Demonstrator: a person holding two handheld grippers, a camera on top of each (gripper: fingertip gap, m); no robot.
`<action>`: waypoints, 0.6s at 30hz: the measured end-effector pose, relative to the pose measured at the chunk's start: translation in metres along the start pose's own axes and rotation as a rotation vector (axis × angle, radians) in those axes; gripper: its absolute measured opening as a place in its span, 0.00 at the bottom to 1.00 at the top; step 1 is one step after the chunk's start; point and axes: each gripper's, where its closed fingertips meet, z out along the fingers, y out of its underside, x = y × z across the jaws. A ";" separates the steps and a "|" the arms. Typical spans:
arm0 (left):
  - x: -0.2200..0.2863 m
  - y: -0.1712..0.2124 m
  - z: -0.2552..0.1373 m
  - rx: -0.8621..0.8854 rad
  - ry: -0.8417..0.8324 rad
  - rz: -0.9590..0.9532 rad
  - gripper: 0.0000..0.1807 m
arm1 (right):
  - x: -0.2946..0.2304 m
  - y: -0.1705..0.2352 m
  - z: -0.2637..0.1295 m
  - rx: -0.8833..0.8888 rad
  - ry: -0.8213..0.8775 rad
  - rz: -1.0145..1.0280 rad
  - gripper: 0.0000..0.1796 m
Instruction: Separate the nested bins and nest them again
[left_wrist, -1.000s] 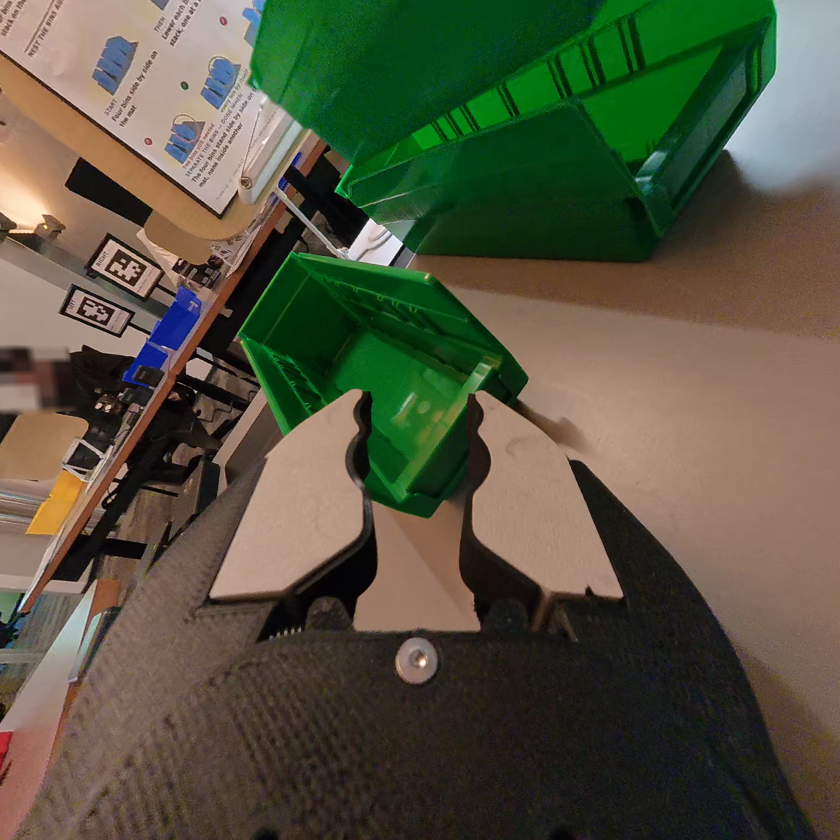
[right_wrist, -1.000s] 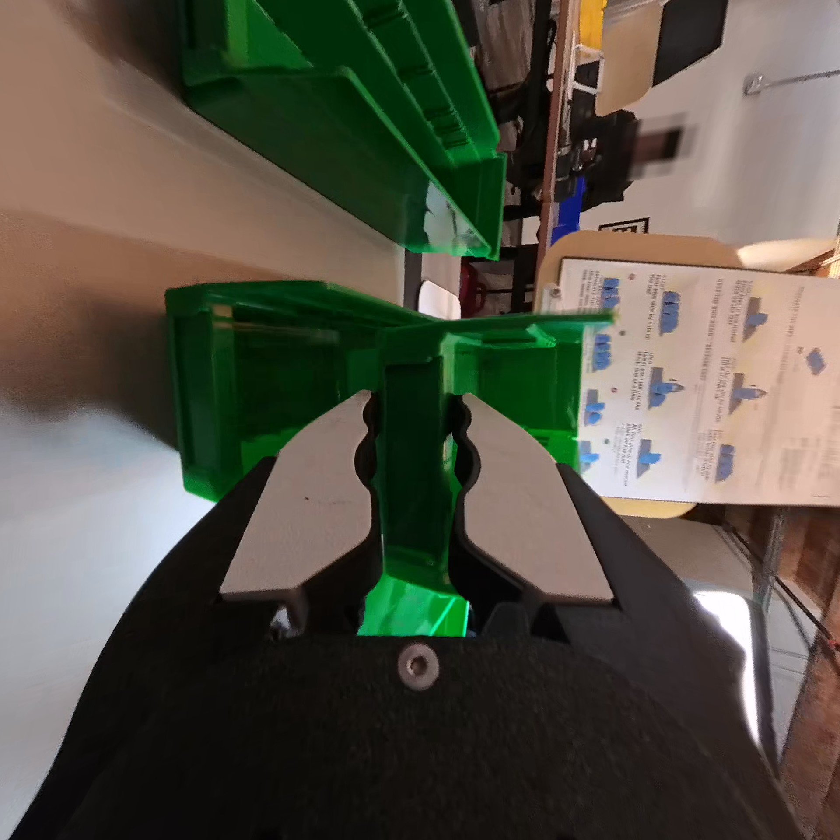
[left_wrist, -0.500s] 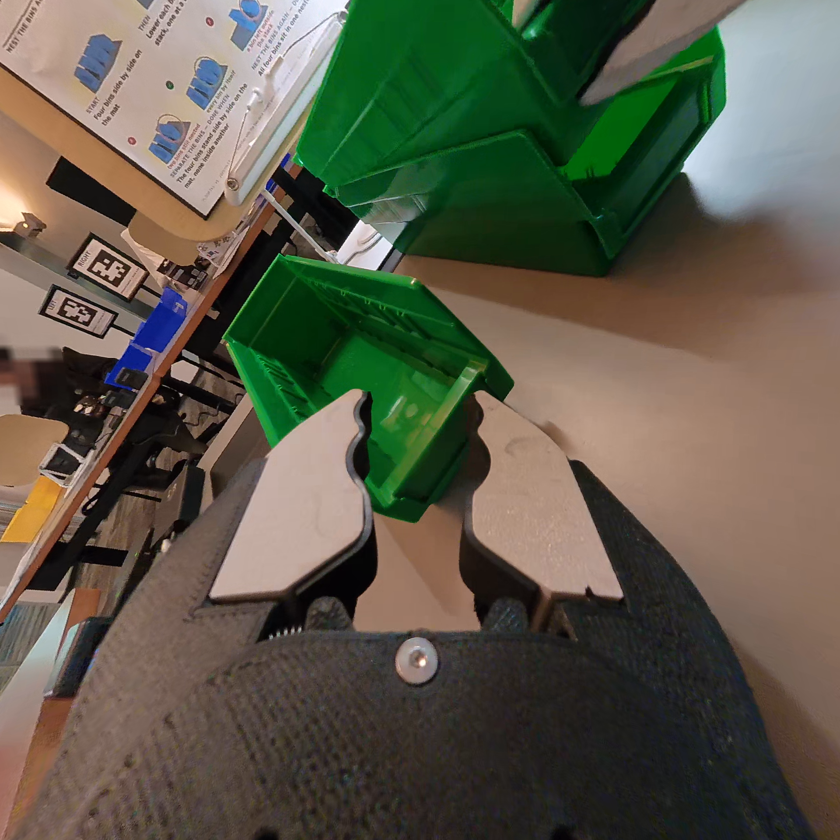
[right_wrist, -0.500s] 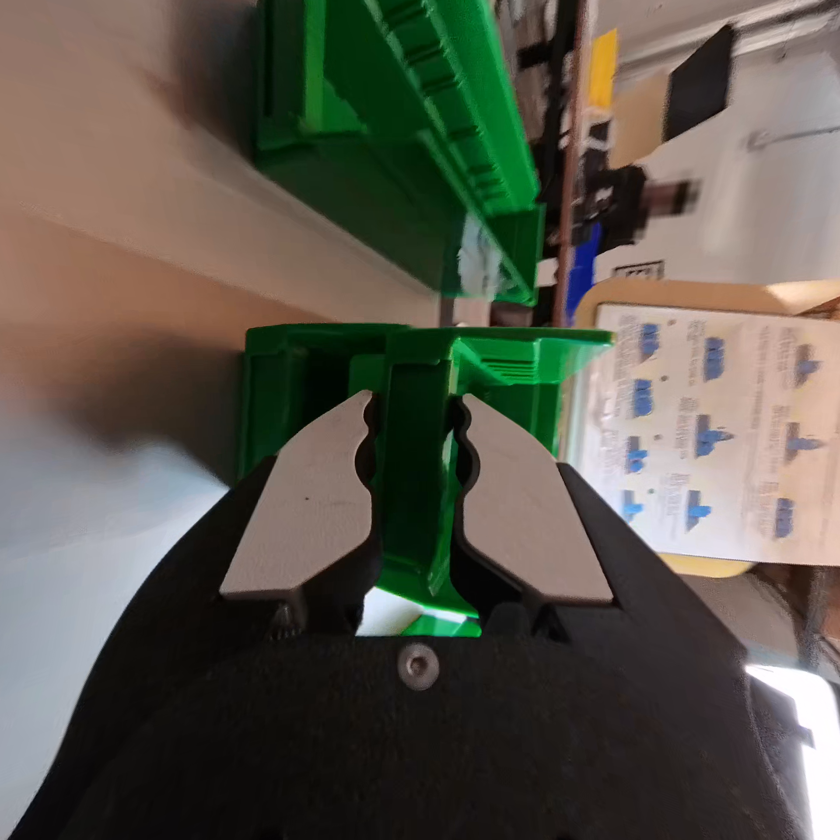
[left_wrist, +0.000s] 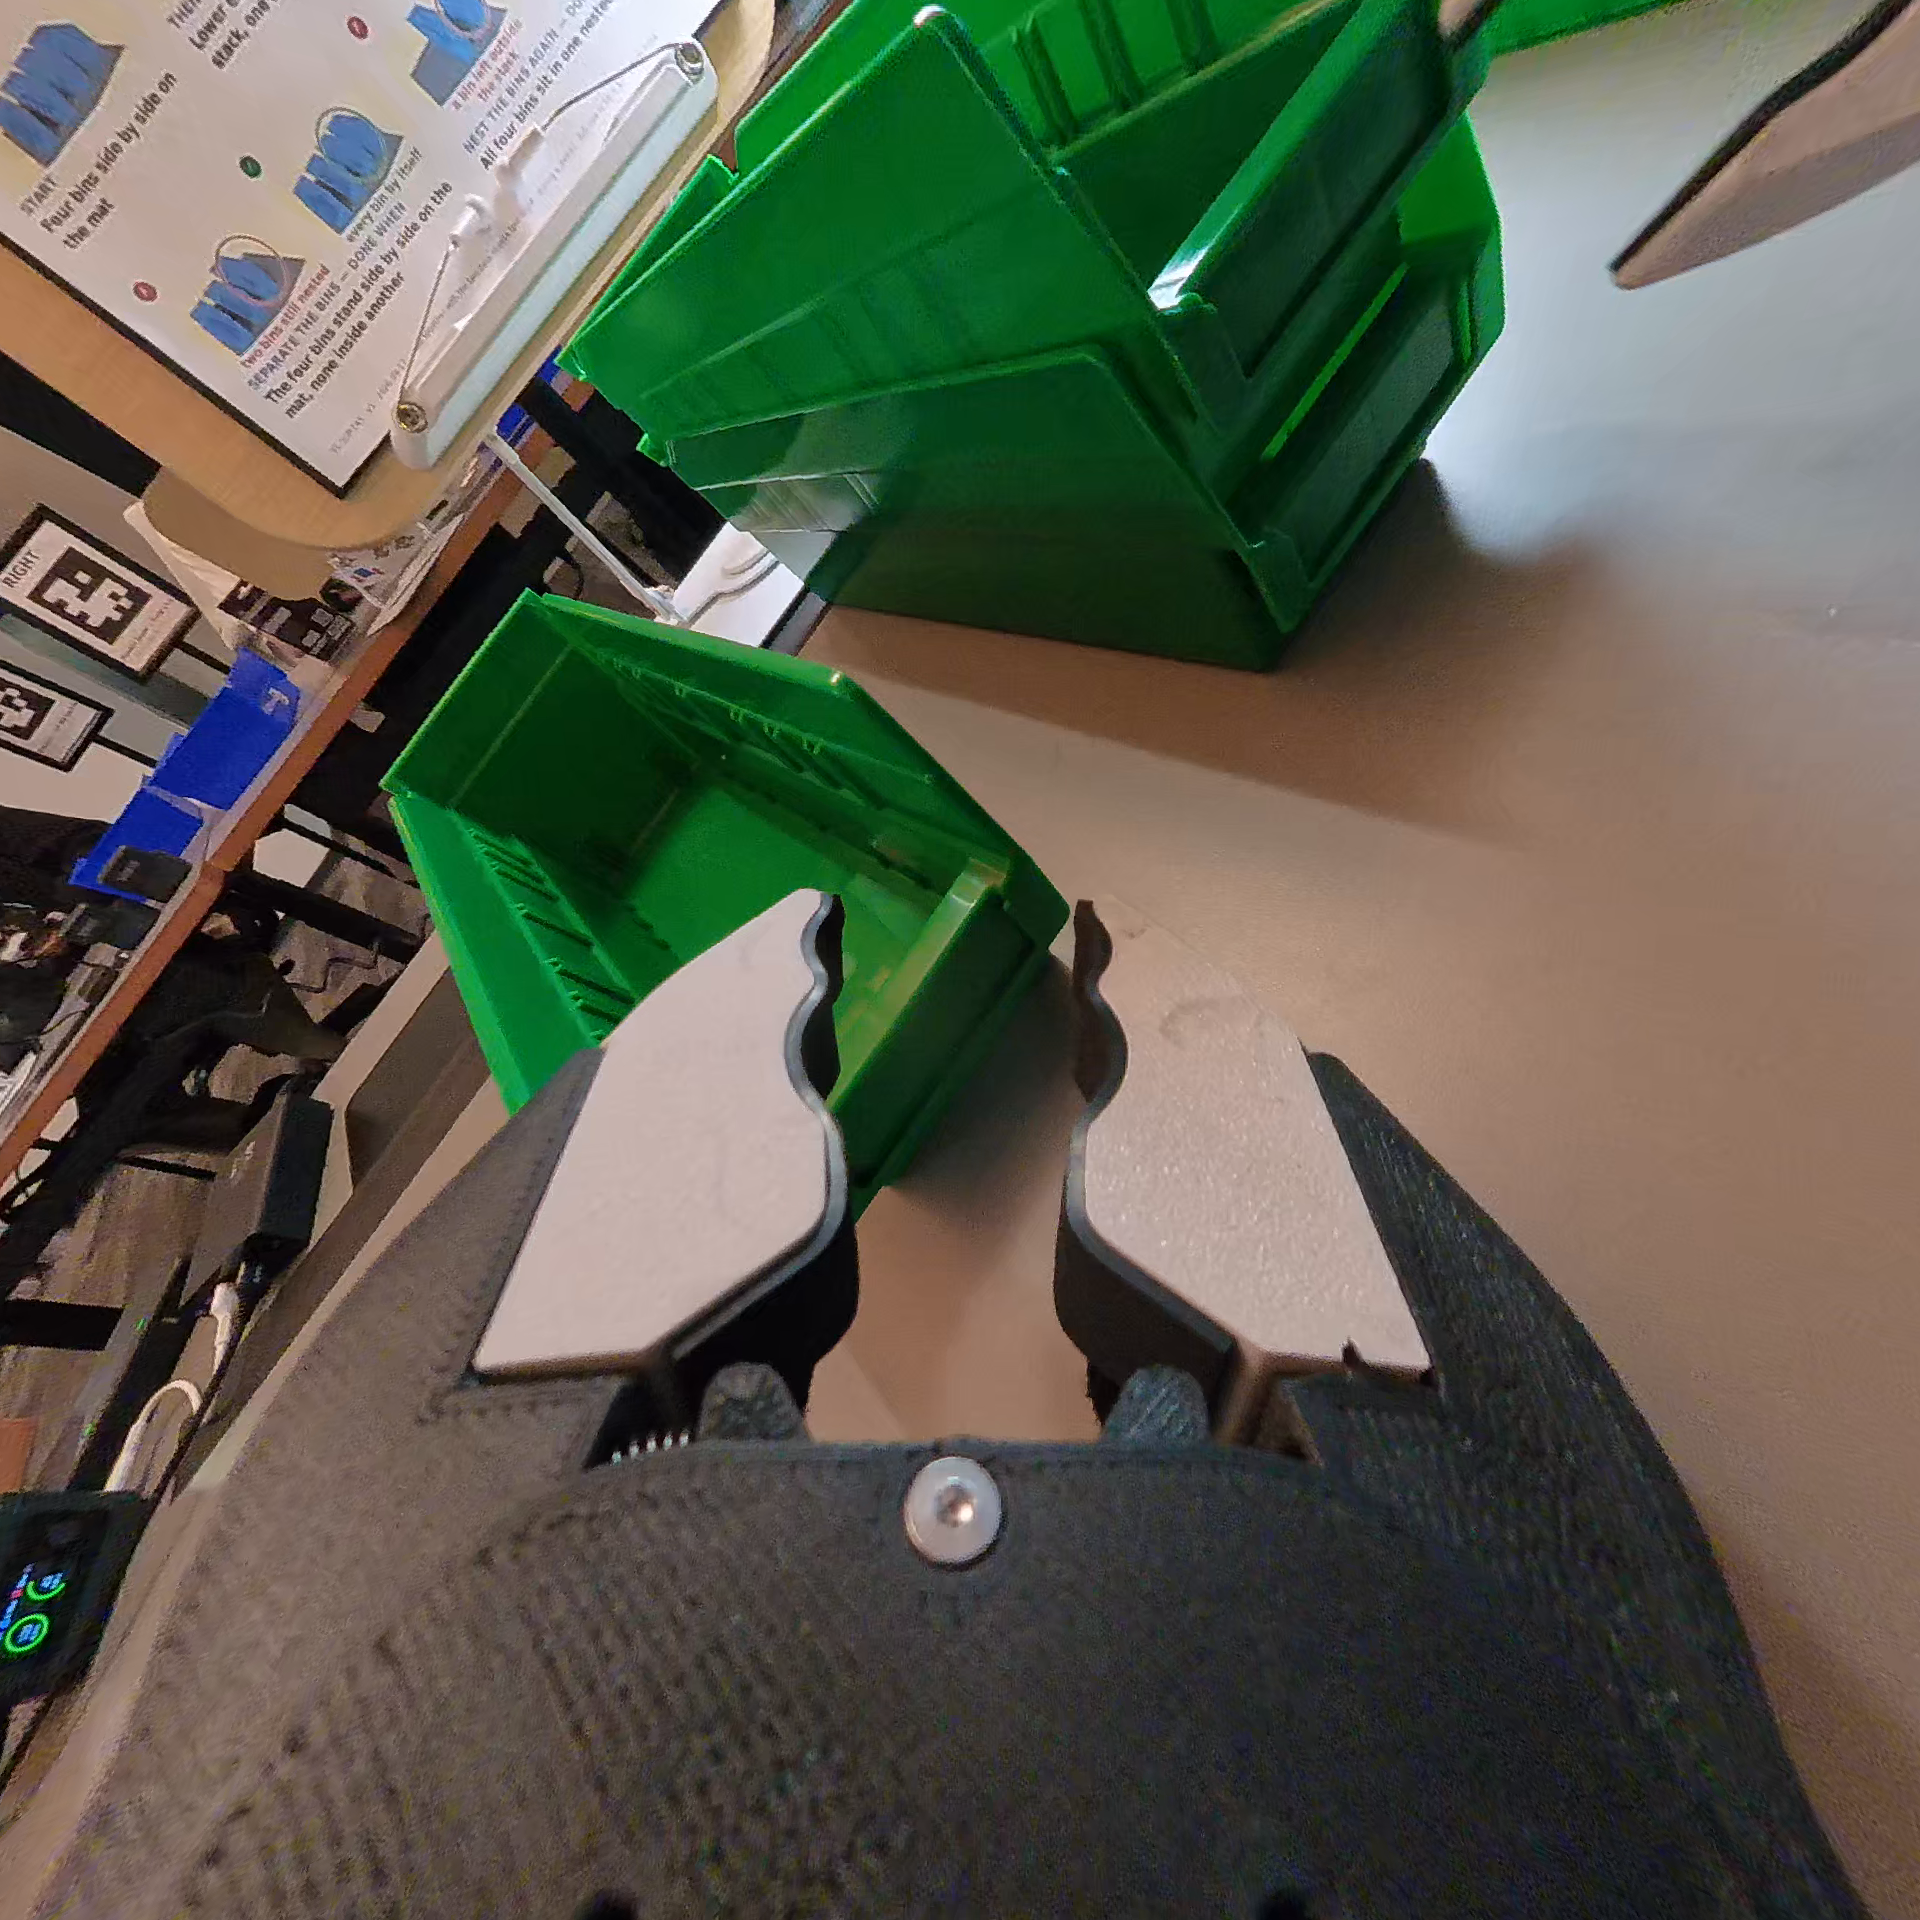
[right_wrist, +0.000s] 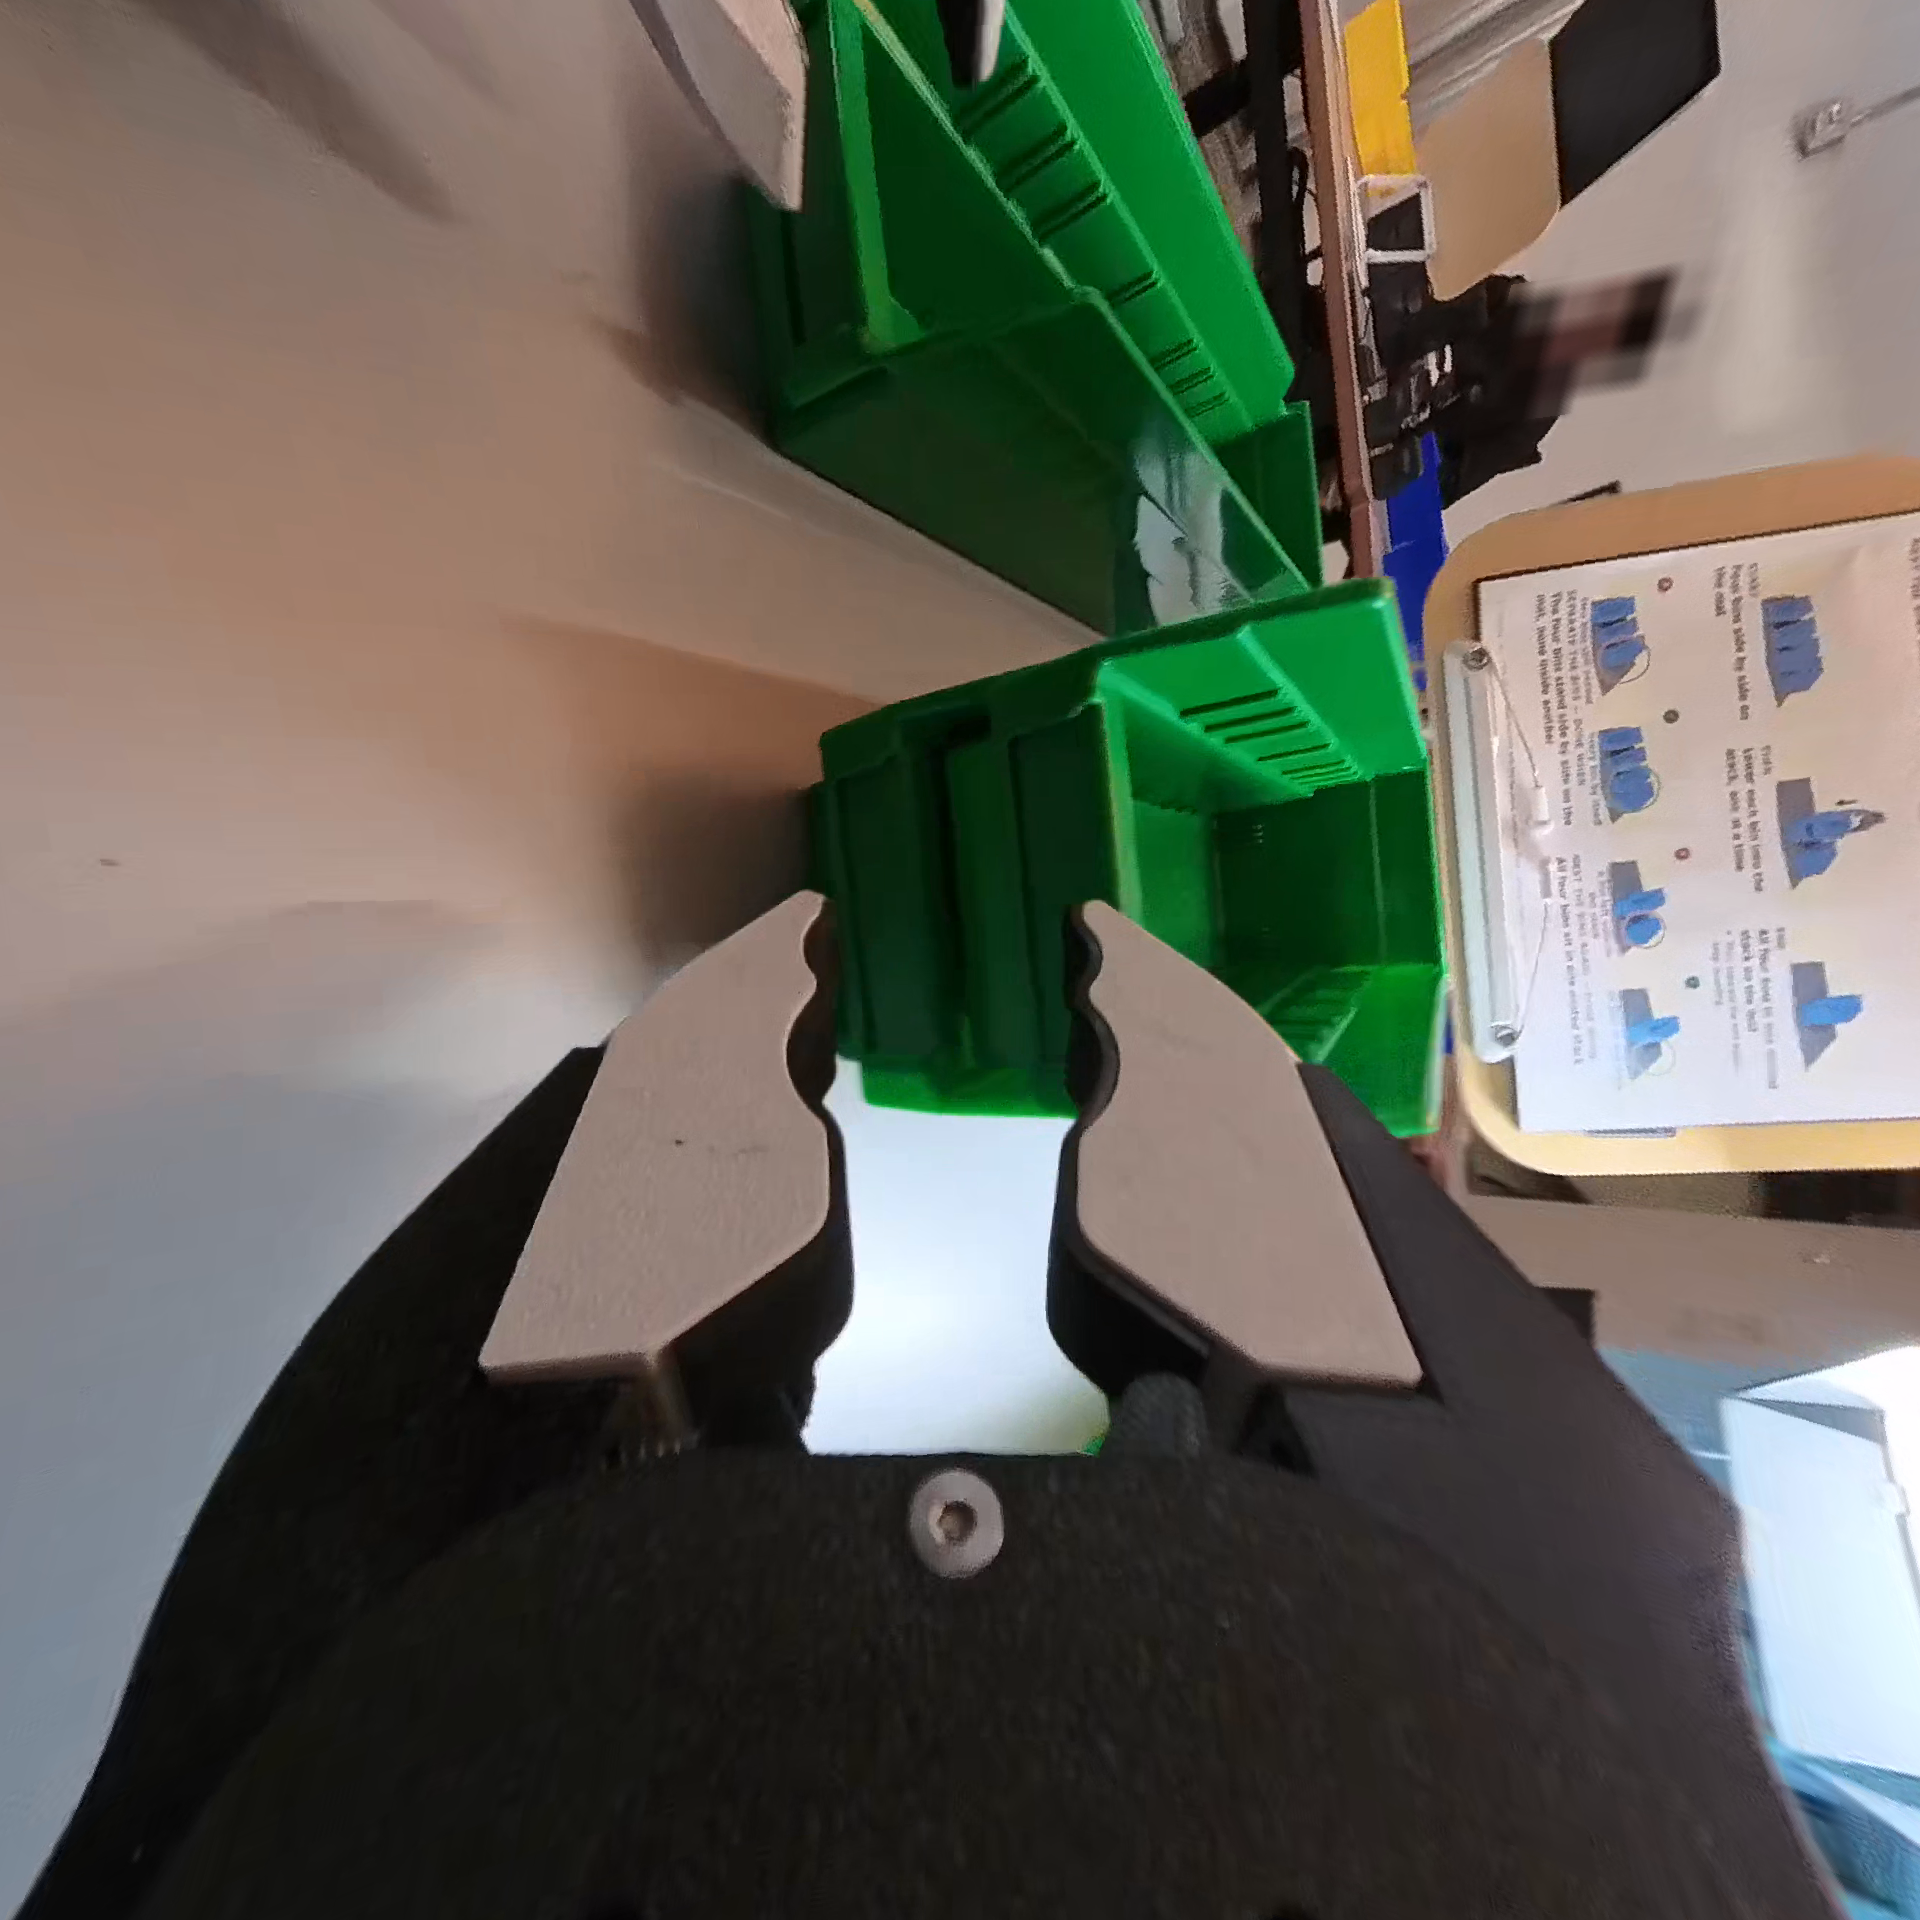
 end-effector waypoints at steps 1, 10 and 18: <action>0.001 0.000 0.001 -0.004 -0.001 0.006 0.24 | -0.005 0.000 -0.004 0.021 -0.008 0.039 0.23; -0.009 0.021 0.022 -0.168 -0.004 0.227 0.26 | -0.023 0.037 -0.079 0.198 -0.071 0.772 0.32; -0.001 0.053 0.048 -0.388 0.135 0.374 0.22 | -0.007 0.098 -0.135 0.180 0.142 1.131 0.34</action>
